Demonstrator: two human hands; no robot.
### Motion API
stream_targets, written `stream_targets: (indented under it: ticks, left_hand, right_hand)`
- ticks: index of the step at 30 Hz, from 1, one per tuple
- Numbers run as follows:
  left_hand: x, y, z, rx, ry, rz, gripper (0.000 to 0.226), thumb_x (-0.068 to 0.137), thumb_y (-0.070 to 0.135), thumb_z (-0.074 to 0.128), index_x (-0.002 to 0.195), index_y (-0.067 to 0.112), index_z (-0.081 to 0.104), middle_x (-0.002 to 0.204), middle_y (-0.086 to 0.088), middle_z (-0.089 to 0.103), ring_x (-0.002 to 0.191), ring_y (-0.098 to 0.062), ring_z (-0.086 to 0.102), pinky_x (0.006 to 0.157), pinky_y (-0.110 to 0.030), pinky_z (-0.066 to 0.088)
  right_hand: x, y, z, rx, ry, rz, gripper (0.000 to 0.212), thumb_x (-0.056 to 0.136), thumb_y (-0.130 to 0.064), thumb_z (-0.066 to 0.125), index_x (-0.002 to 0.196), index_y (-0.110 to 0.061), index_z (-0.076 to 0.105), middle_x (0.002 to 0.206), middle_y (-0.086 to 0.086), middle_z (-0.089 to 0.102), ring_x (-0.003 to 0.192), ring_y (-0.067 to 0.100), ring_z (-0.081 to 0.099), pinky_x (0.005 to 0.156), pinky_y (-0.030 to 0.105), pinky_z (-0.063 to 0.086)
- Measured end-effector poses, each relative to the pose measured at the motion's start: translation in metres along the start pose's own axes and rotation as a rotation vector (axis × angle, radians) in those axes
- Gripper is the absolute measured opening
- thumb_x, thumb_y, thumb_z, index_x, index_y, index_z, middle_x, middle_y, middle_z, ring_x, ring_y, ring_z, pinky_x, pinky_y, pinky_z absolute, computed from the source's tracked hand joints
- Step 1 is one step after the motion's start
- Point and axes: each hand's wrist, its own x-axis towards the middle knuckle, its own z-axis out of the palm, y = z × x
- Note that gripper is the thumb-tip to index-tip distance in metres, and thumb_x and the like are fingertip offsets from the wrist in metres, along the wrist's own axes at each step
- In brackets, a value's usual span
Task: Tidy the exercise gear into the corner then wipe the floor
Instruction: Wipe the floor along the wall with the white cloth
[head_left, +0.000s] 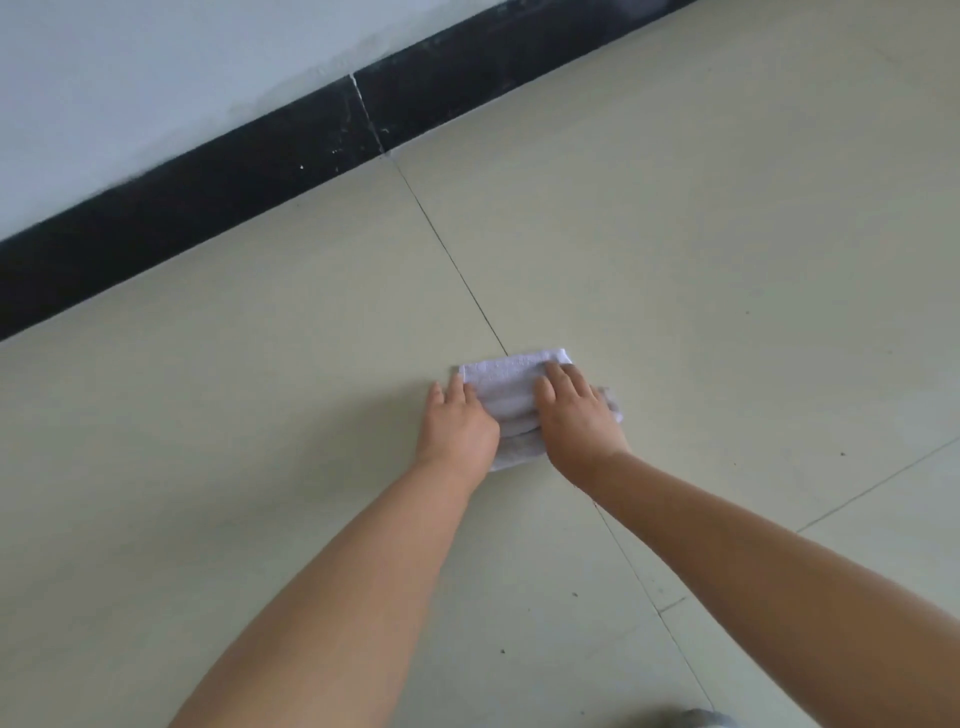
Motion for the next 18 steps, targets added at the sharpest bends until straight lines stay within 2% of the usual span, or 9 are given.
stream_targets:
  ticks: [2,5,10,12,14,15,16,17,18]
  left_hand:
    - [0.004,-0.022,0.003,-0.011,0.001,-0.064,0.041,0.097,0.016,0.042,0.138,0.01,0.046,0.152,-0.012,0.028,0.146,-0.026,0.016,0.118,-0.037,0.017]
    - [0.001,-0.044,0.013,-0.057,0.018,-0.111,0.041,0.098,0.011,0.037,0.137,0.007,0.046,0.15,-0.007,0.034,0.142,-0.022,0.026,0.113,-0.032,0.026]
    - [0.001,-0.047,0.016,-0.114,0.068,-0.109,0.037,0.097,0.014,0.045,0.133,0.006,0.049,0.142,-0.006,0.043,0.138,-0.02,0.034,0.11,-0.027,0.031]
    - [-0.001,-0.04,0.015,-0.108,0.07,-0.045,0.037,0.095,0.009,0.044,0.132,0.004,0.051,0.141,-0.009,0.043,0.139,-0.023,0.032,0.111,-0.028,0.029]
    - [-0.004,-0.032,0.015,-0.099,0.082,0.031,0.04,0.095,0.003,0.04,0.135,0.001,0.047,0.146,-0.012,0.038,0.142,-0.026,0.026,0.114,-0.029,0.025]
    - [-0.005,-0.026,0.018,-0.103,0.097,0.056,0.042,0.096,0.002,0.037,0.137,0.002,0.044,0.148,-0.012,0.034,0.145,-0.025,0.022,0.115,-0.03,0.023]
    - [-0.007,-0.019,0.018,-0.138,0.116,0.082,0.043,0.096,0.001,0.036,0.138,0.002,0.043,0.151,-0.012,0.031,0.147,-0.024,0.018,0.116,-0.03,0.021]
    - [-0.011,-0.01,0.016,-0.187,0.106,0.101,0.043,0.096,0.002,0.036,0.138,0.001,0.043,0.152,-0.013,0.03,0.148,-0.024,0.016,0.117,-0.03,0.02]
    - [-0.013,0.0,0.018,-0.214,0.075,0.132,0.041,0.095,0.004,0.041,0.136,0.001,0.047,0.151,-0.015,0.032,0.147,-0.025,0.018,0.116,-0.03,0.022]
  right_hand:
    - [0.018,-0.017,-0.004,0.028,-0.052,-0.049,0.053,0.093,-0.003,0.037,0.144,-0.004,0.021,0.158,0.011,0.003,0.147,0.025,0.004,0.117,0.034,0.016]
    - [0.03,-0.032,-0.002,0.041,-0.127,-0.112,0.06,0.096,-0.004,0.035,0.15,-0.011,0.009,0.159,0.004,-0.007,0.148,0.023,-0.006,0.119,0.03,0.01]
    - [0.019,-0.02,0.004,0.023,-0.094,-0.186,0.059,0.096,-0.001,0.03,0.15,-0.011,0.008,0.16,0.001,-0.004,0.148,0.019,-0.003,0.118,0.029,0.011]
    - [0.008,-0.014,0.01,0.022,-0.091,-0.181,0.058,0.096,0.0,0.028,0.15,-0.009,0.009,0.16,0.002,-0.002,0.148,0.019,-0.001,0.118,0.029,0.012]
    - [-0.007,-0.008,0.02,0.039,-0.048,-0.153,0.057,0.091,0.002,0.037,0.146,-0.003,0.023,0.158,0.009,0.013,0.147,0.023,0.015,0.115,0.029,0.024]
    - [-0.014,-0.003,0.026,0.016,0.035,-0.169,0.053,0.084,0.004,0.046,0.137,0.002,0.042,0.15,0.015,0.035,0.139,0.027,0.037,0.106,0.029,0.04]
    - [-0.021,0.005,0.031,0.003,0.085,-0.157,0.046,0.074,0.003,0.05,0.119,0.001,0.062,0.132,0.015,0.058,0.12,0.028,0.059,0.087,0.027,0.054]
    - [-0.029,0.015,0.034,-0.04,0.082,-0.149,0.044,0.068,-0.001,0.045,0.101,-0.004,0.073,0.113,0.01,0.071,0.101,0.024,0.07,0.07,0.024,0.058]
    - [-0.037,0.025,0.035,-0.095,0.087,-0.141,0.049,0.065,-0.005,0.035,0.092,-0.008,0.076,0.103,0.006,0.075,0.091,0.02,0.073,0.062,0.022,0.058]
